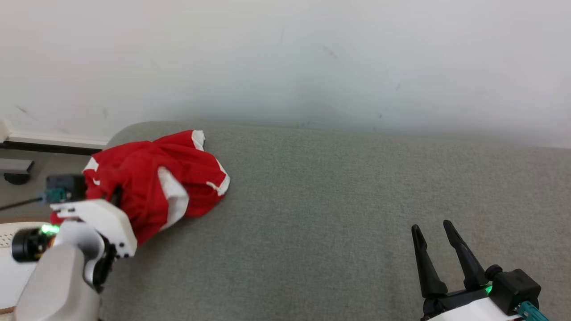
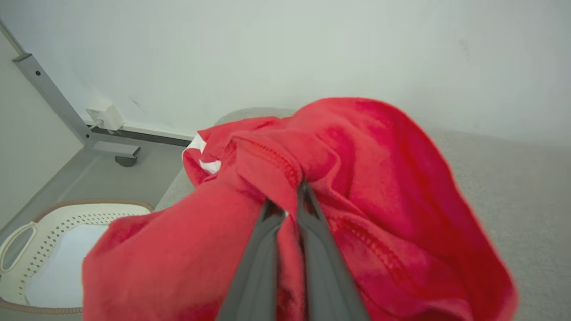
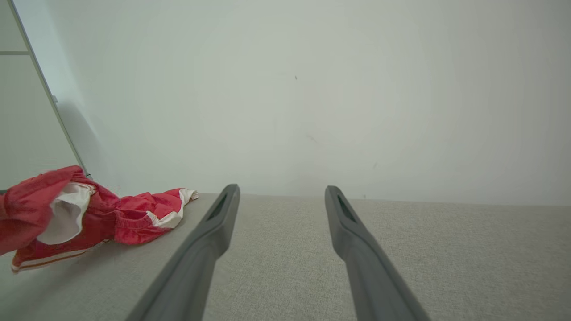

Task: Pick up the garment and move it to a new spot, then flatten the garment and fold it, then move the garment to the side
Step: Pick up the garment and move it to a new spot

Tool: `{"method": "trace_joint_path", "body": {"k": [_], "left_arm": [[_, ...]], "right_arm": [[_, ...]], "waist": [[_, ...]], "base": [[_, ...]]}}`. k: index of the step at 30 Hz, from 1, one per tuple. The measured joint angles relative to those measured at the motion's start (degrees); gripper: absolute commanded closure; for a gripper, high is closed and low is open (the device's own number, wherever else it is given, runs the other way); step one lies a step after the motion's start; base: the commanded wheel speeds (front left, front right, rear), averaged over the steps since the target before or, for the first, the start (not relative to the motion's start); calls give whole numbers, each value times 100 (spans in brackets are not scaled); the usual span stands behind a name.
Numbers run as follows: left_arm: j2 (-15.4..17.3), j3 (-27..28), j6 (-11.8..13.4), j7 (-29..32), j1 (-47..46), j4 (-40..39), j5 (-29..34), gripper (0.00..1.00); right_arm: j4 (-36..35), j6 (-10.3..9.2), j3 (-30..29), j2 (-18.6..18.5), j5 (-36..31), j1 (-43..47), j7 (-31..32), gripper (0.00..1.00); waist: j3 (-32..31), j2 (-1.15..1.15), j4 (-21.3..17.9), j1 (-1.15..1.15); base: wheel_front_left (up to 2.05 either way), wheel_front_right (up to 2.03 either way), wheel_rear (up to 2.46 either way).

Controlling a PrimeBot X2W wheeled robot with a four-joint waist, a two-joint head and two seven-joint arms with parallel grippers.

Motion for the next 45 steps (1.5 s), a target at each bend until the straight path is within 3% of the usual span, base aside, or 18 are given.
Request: {"method": "trace_joint_path", "body": {"k": [10, 16, 21, 29, 36, 42, 43, 45], "left_arm": [[-27, -256, 77, 604, 108, -2755, 52, 100], [-229, -597, 81, 855, 559, -4185, 5, 100], [-469, -950, 66, 868, 771, -4638, 10, 100], [-845, -1352, 98, 347, 957, -4052, 22, 100], [-1127, -1825, 74, -398, 957, -2526, 137, 100], [-1303, -2256, 40, -972, 879, -1167, 101, 100], [-1319, -2331, 31, -1049, 848, -981, 76, 73], [-1341, -2492, 10, -1180, 761, -694, 7, 0]], "right_arm": [[0, 0, -25, 0, 4, 40, 0, 0], [7, 0, -45, -1, -49, 4, 0, 0], [24, 0, -153, 2, -109, -30, 0, 0], [10, 0, -261, -3, -221, -136, 0, 0], [-10, 0, -237, -4, -220, -244, 0, 0], [27, 0, -176, -3, -188, -257, 0, 0], [44, 0, -174, -4, -182, -257, 0, 0], [66, 0, -158, -1, -166, -254, 0, 0]], "waist": [[-129, 0, -175, -1], [-113, 0, -629, 0], [-59, 0, -1123, 0], [92, 0, -1964, 0], [327, 0, -2528, 0], [493, 0, -2770, 0], [503, 0, -2776, 0], [503, 0, -2751, 0]], "base": [[0, 0, 0], [0, 0, 0], [0, 0, 0], [0, 0, 0], [0, 0, 0], [0, 0, 0], [0, 0, 0], [0, 0, 0]]}}
